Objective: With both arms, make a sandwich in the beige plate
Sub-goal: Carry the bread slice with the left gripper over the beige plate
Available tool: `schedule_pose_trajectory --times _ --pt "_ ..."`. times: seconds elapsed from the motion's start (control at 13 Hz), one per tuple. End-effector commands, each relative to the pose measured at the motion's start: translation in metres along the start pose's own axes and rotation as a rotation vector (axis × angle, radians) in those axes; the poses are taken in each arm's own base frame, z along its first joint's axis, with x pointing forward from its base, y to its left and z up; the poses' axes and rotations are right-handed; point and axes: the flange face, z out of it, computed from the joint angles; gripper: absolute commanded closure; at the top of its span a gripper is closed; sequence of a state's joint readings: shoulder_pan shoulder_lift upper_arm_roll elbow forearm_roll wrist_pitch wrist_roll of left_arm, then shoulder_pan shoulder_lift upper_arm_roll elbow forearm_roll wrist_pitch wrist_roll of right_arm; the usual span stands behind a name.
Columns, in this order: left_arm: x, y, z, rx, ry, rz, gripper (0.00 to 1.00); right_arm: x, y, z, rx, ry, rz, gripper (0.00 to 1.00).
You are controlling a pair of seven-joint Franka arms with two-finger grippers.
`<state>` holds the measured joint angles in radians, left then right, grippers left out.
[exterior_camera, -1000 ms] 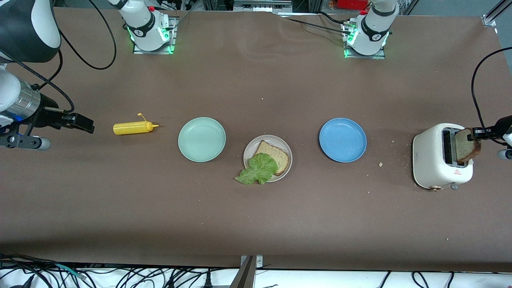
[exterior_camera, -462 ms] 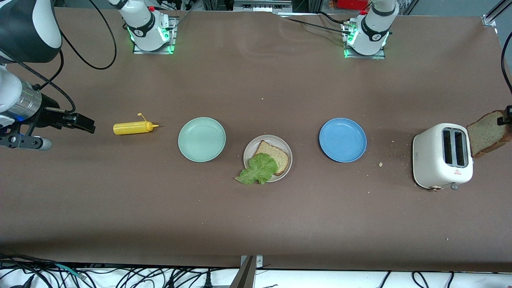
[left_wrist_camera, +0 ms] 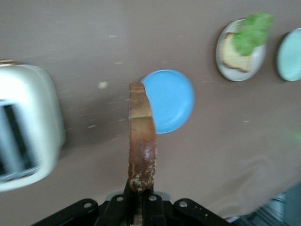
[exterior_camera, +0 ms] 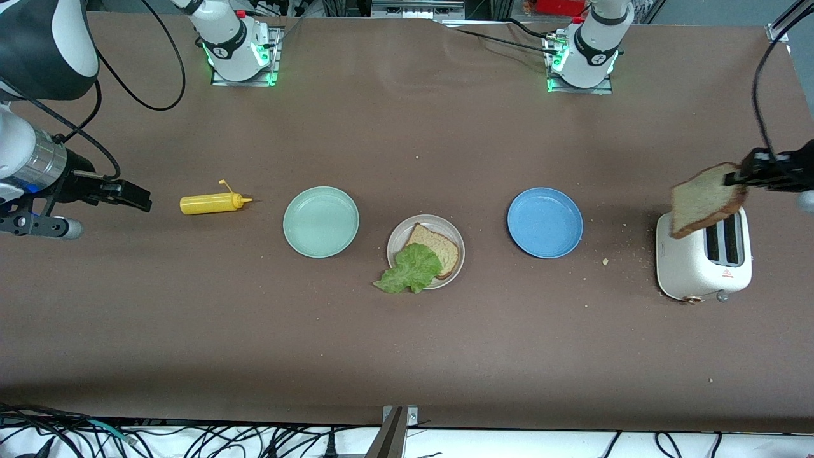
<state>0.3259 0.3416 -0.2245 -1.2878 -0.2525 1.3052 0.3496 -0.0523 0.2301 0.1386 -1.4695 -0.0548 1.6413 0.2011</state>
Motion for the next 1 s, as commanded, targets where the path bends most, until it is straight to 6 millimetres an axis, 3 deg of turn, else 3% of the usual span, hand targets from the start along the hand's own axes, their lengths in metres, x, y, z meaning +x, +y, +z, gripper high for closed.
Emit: schedule_pose_trajectory --times 0.0,0.15,0.38,0.77,0.92 --pt "0.045 0.028 0.050 -0.174 -0.050 -0.001 1.00 -0.006 0.002 -0.002 -0.005 0.000 0.001 0.00" --pt "0.068 0.038 0.087 -0.300 -0.097 -0.020 1.00 -0.005 0.003 -0.002 -0.003 0.001 0.004 0.00" --pt "0.102 0.079 0.165 -0.365 -0.226 0.017 1.00 -0.006 0.002 -0.002 -0.003 0.001 0.007 0.00" --pt "0.152 0.148 0.253 -0.530 -0.235 -0.099 1.00 -0.005 0.002 -0.001 -0.003 -0.001 0.004 0.00" --pt "0.168 0.165 0.287 -0.588 -0.203 -0.140 1.00 -0.005 0.002 0.000 -0.003 -0.001 0.004 0.00"
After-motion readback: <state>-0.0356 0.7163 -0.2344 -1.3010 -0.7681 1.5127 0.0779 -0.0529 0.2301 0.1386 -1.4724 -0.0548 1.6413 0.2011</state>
